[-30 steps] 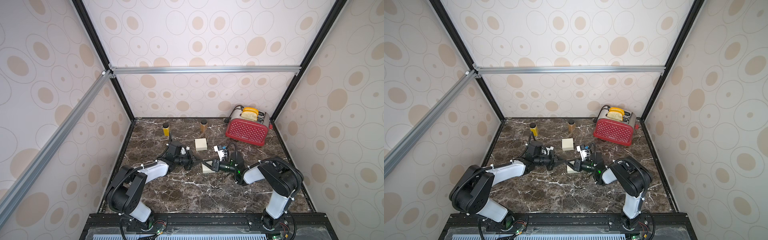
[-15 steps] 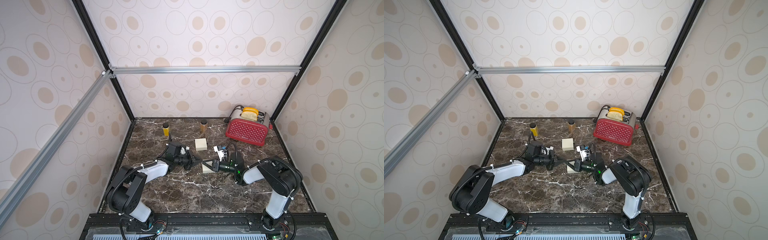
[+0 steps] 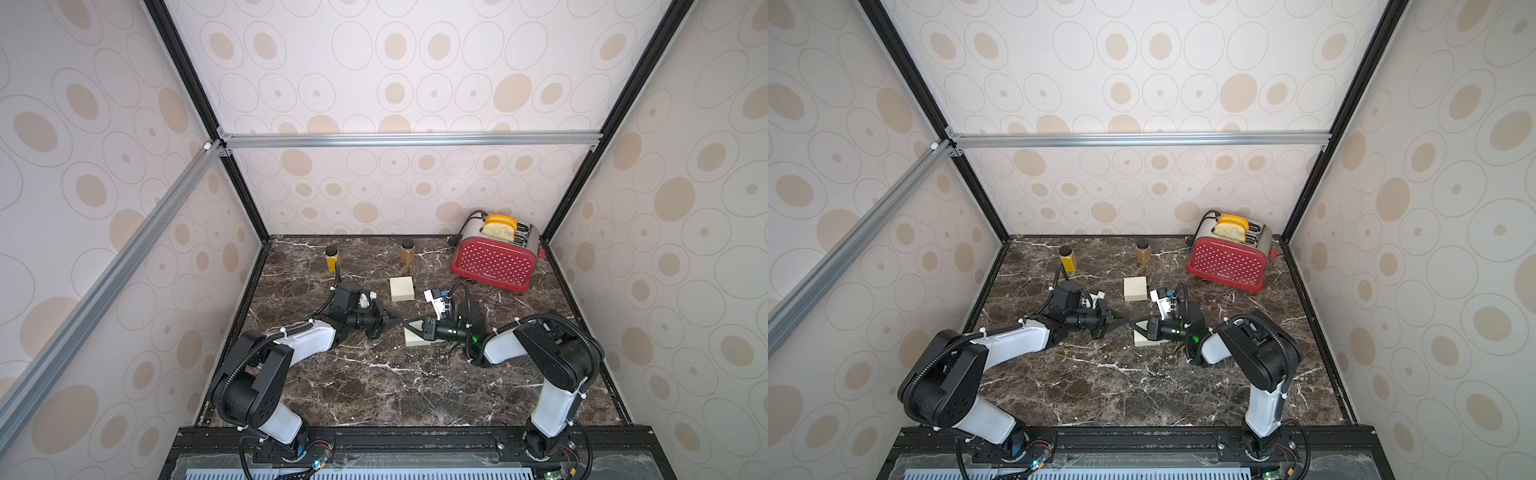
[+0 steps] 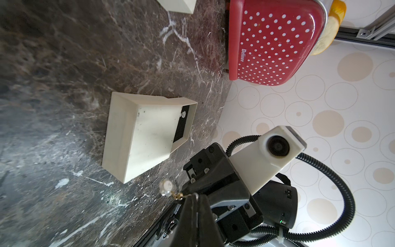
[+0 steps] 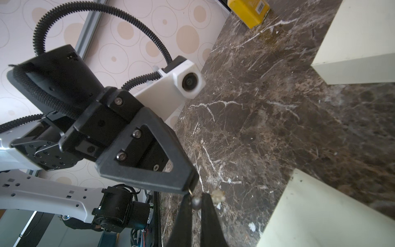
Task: Place the earrings into the drawer-style jewelry box
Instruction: Pick up the earring from the center of the board, then insert the earring into the inner lining.
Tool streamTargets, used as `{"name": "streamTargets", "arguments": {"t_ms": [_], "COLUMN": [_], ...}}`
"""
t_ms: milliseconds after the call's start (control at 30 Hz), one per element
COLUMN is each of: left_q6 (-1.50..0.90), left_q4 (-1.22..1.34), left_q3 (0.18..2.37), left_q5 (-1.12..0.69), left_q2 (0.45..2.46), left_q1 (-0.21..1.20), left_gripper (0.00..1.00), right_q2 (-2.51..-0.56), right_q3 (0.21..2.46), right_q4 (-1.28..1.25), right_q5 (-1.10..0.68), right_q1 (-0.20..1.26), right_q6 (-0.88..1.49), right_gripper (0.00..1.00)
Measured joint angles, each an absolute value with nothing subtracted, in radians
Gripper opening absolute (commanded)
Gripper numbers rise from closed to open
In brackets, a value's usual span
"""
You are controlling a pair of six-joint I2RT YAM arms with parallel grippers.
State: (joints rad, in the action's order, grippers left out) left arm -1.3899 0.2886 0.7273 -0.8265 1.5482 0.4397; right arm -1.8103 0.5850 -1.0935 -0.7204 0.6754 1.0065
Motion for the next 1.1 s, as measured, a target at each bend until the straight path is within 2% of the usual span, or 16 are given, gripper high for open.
{"name": "streamTargets", "arguments": {"t_ms": [67, 200, 433, 600, 767, 1100], "left_q6": [-1.35, -1.21, -1.002, -0.904, -0.822, -0.737], "left_q4": [0.237, 0.047, -0.173, -0.269, -0.352, -0.437], "left_q3": [0.743, 0.826, 0.965, 1.04, 1.128, 1.249], "left_q5": [-0.826, -0.799, -0.724, -0.688, -0.664, -0.65], "left_q2": [1.548, 1.534, 1.518, 1.608, 1.728, 1.853], "left_q1": [0.44, 0.44, 0.44, 0.44, 0.44, 0.44], "left_gripper": [0.56, 0.79, 0.97, 0.99, 0.99, 0.99], "right_q2": [-1.776, -1.621, -1.344, -1.312, -1.428, -1.751], "right_q3": [0.585, 0.588, 0.731, 0.894, 1.089, 1.364], "right_q4": [-1.01, -0.73, -0.05, 0.395, 0.737, 1.002], "right_q5": [-0.717, -0.698, -0.539, -0.361, -0.208, -0.127], "right_q1": [0.674, 0.666, 0.652, 0.645, 0.644, 0.648], "right_q6": [0.989, 0.902, 0.662, 0.516, 0.393, 0.223], "right_gripper": [0.0, 0.0, 0.0, 0.0, 0.0, 0.0]}}
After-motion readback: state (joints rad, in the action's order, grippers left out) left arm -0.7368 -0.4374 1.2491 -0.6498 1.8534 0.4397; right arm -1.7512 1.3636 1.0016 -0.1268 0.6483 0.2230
